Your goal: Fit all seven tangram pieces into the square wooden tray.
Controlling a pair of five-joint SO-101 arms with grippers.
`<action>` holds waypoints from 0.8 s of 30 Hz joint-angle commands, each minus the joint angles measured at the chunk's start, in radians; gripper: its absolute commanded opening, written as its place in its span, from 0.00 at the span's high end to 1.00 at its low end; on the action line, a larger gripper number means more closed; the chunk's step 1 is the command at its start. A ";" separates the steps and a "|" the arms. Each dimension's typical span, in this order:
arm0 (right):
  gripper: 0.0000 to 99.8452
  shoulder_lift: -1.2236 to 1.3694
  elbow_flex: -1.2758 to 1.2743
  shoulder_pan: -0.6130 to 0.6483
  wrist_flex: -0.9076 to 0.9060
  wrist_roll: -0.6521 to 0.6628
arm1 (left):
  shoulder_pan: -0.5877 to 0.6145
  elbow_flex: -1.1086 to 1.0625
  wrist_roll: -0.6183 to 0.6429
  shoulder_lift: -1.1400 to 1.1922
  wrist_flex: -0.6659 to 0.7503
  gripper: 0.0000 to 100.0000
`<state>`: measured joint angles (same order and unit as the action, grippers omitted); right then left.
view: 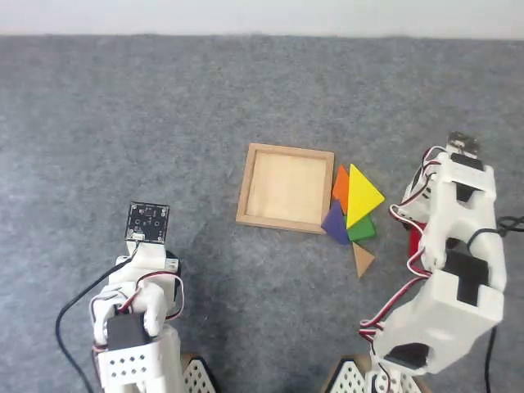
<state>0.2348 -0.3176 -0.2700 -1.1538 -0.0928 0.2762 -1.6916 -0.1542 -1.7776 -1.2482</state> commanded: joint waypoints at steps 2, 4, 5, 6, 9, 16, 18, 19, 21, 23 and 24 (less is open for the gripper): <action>0.51 -0.012 0.055 0.007 -0.002 0.068 | 0.006 0.007 0.003 -0.012 0.000 0.91; 0.49 -0.010 0.055 0.008 0.018 0.110 | 0.006 0.007 0.003 -0.012 0.000 0.91; 0.49 -0.010 0.052 0.008 0.027 0.127 | 0.006 0.007 0.003 -0.012 0.000 0.91; 0.49 -0.010 0.051 0.010 0.031 0.140 | 0.006 0.007 0.003 -0.012 0.000 0.91; 0.49 0.004 0.052 0.027 0.031 0.150 | 0.006 0.007 0.003 -0.012 0.000 0.91; 0.49 0.108 0.072 0.062 0.045 0.209 | 0.006 0.007 0.003 -0.012 0.000 0.91; 0.49 0.117 0.095 0.061 0.025 0.209 | 0.006 0.007 0.003 -0.012 0.000 0.91; 0.49 0.119 0.098 0.059 0.022 0.210 | 0.006 0.007 0.003 -0.012 0.000 0.91; 0.49 0.119 0.098 0.059 0.022 0.212 | 0.006 0.007 0.003 -0.012 0.000 0.91; 0.50 0.119 0.098 0.059 0.022 0.213 | 0.006 0.007 0.003 -0.012 0.000 0.91; 0.51 0.119 0.098 0.059 0.022 0.213 | 0.006 0.007 0.003 -0.012 0.000 0.91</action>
<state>0.3452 -0.2562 -0.2240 -1.1324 0.1020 0.2762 -1.6916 -0.1542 -1.7776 -1.2482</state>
